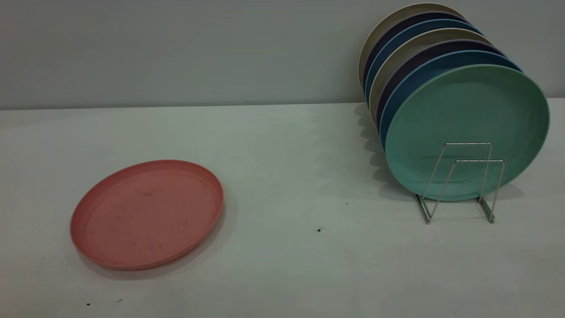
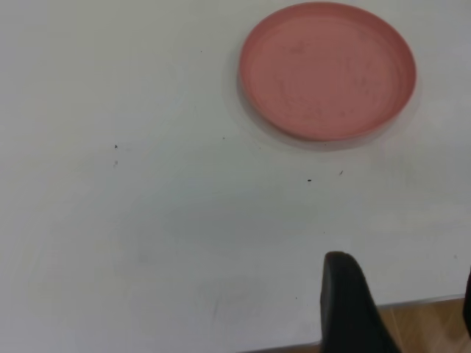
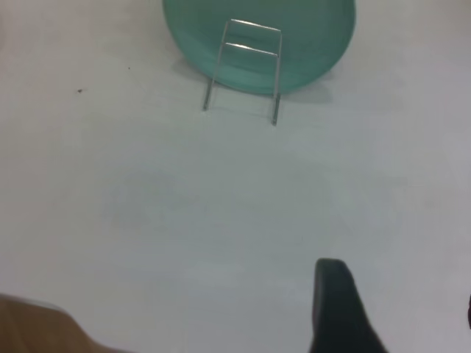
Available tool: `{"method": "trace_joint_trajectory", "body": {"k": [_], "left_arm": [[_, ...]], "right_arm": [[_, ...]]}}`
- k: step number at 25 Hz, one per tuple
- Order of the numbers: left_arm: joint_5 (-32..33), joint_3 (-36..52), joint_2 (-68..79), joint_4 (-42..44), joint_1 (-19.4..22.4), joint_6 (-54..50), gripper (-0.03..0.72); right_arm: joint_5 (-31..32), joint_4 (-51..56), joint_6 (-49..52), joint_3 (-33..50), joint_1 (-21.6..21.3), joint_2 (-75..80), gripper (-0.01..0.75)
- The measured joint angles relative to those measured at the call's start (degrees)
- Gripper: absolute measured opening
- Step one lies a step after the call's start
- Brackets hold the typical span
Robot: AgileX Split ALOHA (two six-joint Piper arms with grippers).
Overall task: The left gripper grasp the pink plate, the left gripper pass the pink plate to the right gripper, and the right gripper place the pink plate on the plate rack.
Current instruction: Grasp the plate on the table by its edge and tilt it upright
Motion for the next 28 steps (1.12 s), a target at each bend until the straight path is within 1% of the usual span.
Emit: {"method": "trace_joint_trajectory", "body": {"k": [16, 20, 22, 24, 26, 28], "left_arm": [[0.0, 0.0, 0.0, -0.12, 0.0, 0.0, 0.414], [-0.25, 0.0, 0.0, -2.73, 0.0, 0.0, 0.414], [-2.0, -0.31, 0.0, -3.81, 0.0, 0.0, 0.414], [-6.05, -0.69, 0.28, -5.29, 0.0, -0.39, 0.414], [-8.63, -0.95, 3.36, -6.44, 0.0, -2.0, 0.414], [-9.72, -0.95, 9.08, -6.93, 0.0, -2.52, 0.414]], "right_arm": [[0.0, -0.05, 0.0, 0.0, 0.0, 0.0, 0.432], [0.0, -0.05, 0.0, 0.0, 0.0, 0.0, 0.432], [-0.45, 0.0, -0.31, -0.46, 0.0, 0.0, 0.432], [-2.15, 0.67, -1.29, -0.93, 0.07, 0.84, 0.432], [-4.88, 1.92, -2.23, -1.17, 0.66, 3.37, 0.432], [-8.11, 3.23, -3.39, -1.17, 1.13, 7.12, 0.432]]}}
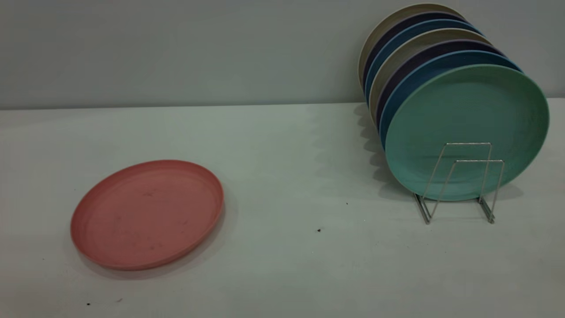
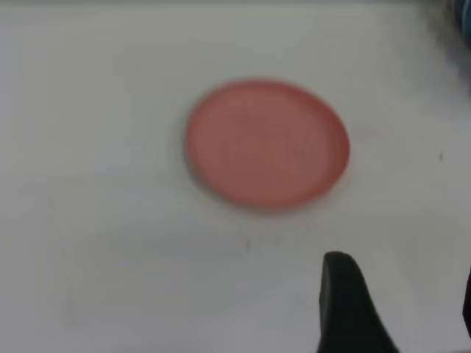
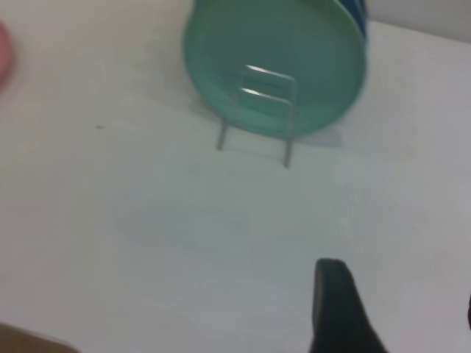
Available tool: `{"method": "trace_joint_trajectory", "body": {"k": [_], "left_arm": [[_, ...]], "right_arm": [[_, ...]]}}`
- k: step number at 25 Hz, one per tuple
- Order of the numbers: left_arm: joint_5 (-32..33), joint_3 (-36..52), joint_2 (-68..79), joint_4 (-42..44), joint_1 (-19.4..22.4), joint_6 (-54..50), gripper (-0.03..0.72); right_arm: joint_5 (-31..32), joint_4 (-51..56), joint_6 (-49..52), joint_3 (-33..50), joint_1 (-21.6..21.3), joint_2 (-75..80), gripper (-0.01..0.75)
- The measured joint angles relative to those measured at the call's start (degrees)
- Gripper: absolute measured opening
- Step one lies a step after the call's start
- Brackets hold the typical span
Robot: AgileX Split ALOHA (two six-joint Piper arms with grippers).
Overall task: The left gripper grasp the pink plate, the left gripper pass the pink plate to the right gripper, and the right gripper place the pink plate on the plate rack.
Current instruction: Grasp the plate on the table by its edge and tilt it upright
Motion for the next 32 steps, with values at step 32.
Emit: {"method": "trace_joint_trajectory", "body": {"k": [32], "left_arm": [[-20.82, -20.85, 94.75, -24.61, 12.22, 34.76, 0.414]], "right_arm": [[-21.83, 35.07, -32.16, 0.0, 0.0, 43.43, 0.432]]}}
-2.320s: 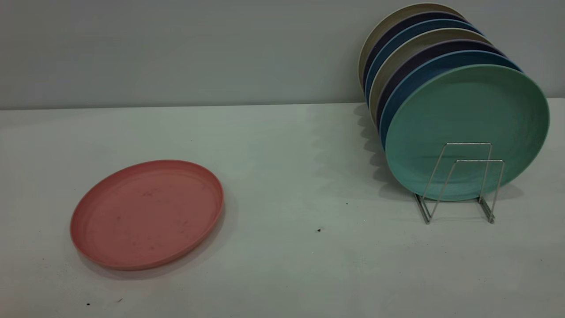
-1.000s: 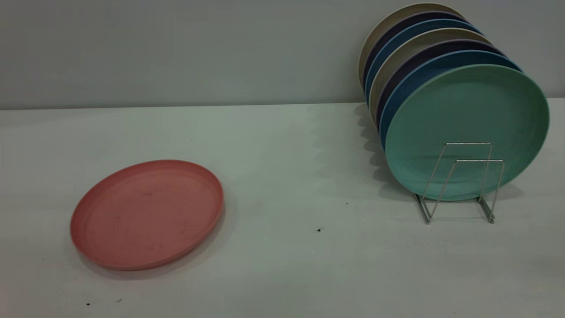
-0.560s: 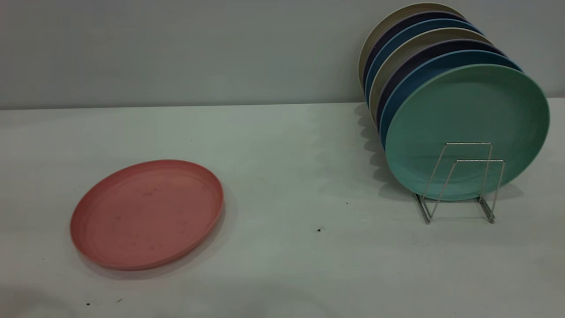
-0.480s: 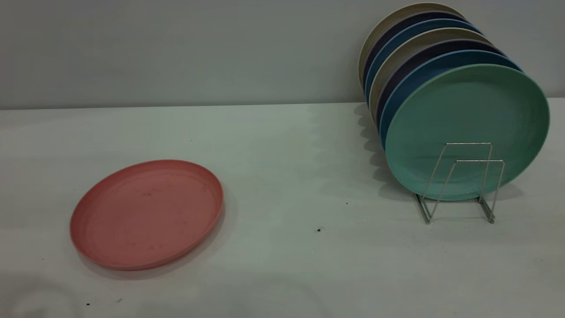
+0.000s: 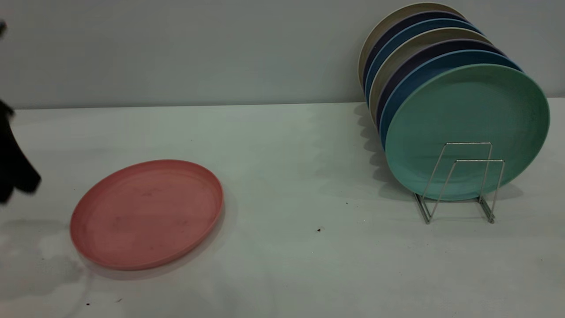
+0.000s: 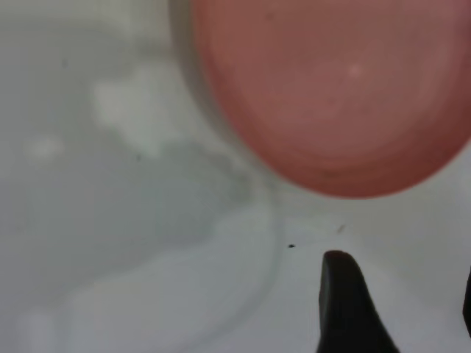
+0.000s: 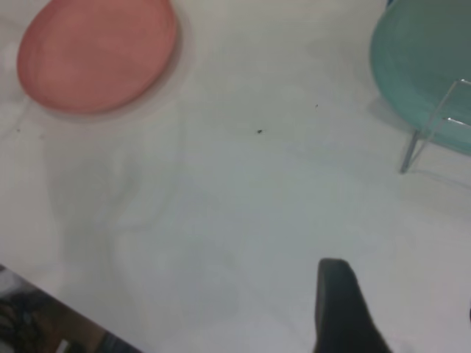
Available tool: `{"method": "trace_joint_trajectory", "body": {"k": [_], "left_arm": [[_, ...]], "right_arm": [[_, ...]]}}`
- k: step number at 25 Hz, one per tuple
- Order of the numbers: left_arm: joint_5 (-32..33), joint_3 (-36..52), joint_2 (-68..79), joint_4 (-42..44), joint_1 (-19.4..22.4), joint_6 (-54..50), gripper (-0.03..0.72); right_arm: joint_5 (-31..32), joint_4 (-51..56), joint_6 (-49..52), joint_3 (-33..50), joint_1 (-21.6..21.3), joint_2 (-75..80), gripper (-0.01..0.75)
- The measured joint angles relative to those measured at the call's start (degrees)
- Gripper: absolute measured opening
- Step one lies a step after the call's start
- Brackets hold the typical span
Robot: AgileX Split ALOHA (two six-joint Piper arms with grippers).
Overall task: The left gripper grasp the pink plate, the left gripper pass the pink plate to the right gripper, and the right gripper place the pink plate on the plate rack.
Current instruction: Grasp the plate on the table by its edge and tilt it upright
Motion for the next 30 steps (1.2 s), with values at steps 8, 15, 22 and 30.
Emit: {"method": "trace_joint_trajectory", "body": {"k": [8, 15, 22, 30], "left_arm": [[-5.18, -0.45, 13.01, -8.18, 1.88, 4.88, 0.414], [-8.58, -0.5, 17.35, -22.11, 1.88, 15.22, 0.414], [-9.09, -0.5, 21.43, -32.62, 1.88, 24.69, 0.414], [-9.82, -0.56, 23.72, -41.62, 1.88, 32.9, 0.408]], "right_arm": [[-1.35, 0.12, 0.0, 0.0, 0.0, 0.0, 0.432], [-1.49, 0.72, 0.0, 0.0, 0.0, 0.0, 0.432], [-1.84, 1.63, 0.0, 0.0, 0.0, 0.0, 0.432], [-3.01, 1.91, 0.0, 0.0, 0.0, 0.0, 0.432]]}}
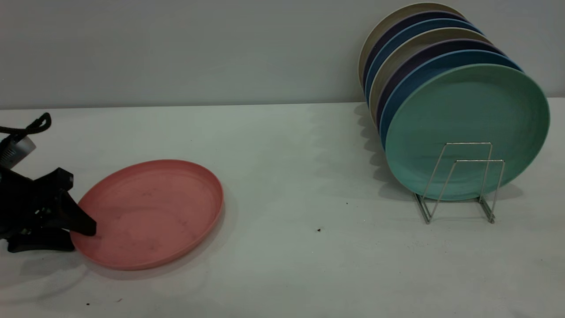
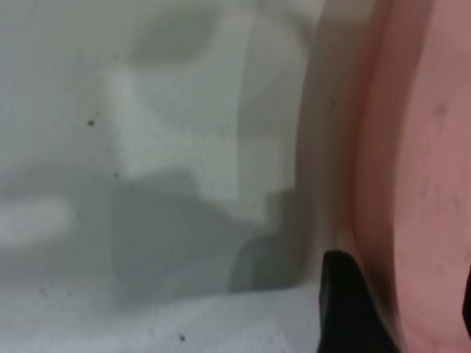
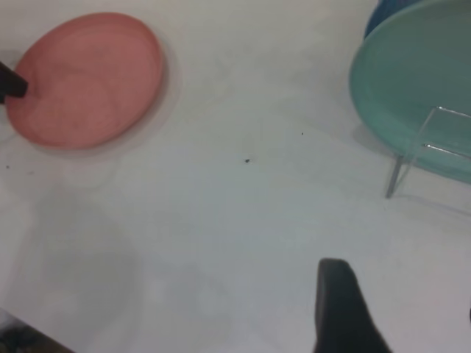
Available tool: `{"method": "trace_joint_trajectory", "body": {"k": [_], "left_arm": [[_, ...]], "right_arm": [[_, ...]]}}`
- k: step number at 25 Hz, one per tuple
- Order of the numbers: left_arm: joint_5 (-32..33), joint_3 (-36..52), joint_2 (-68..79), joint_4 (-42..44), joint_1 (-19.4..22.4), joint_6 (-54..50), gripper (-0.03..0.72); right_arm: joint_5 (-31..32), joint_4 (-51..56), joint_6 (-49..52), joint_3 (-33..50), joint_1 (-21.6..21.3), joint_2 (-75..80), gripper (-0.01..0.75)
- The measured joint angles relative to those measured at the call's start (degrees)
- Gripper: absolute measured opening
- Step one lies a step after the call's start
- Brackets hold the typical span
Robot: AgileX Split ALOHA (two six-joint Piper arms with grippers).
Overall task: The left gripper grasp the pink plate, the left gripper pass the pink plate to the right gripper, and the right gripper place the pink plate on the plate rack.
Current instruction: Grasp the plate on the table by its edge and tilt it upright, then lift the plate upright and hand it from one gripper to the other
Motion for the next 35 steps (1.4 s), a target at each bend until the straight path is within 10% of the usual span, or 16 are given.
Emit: {"method": "trace_joint_trajectory", "body": {"k": [7, 15, 28, 35], "left_arm": [[1.93, -0.3, 2.66, -5.41, 0.0, 4.99, 0.333], [5.55, -0.96, 3.81, -10.96, 0.0, 12.54, 0.03], [11.89, -1.73, -0.76, -11.14, -0.33, 12.93, 0.02], [11.84, -1.73, -6.92, -8.25, -7.29, 10.66, 0.02]], "right_arm": [[-0.33, 0.06, 0.0, 0.0, 0.0, 0.0, 0.432], [-0.33, 0.51, 0.0, 0.0, 0.0, 1.28, 0.432], [0.11, 22.7, -19.23, -0.11, 0.0, 18.76, 0.432], [0.92, 43.2, -39.15, -0.49, 0.0, 28.65, 0.432]]}}
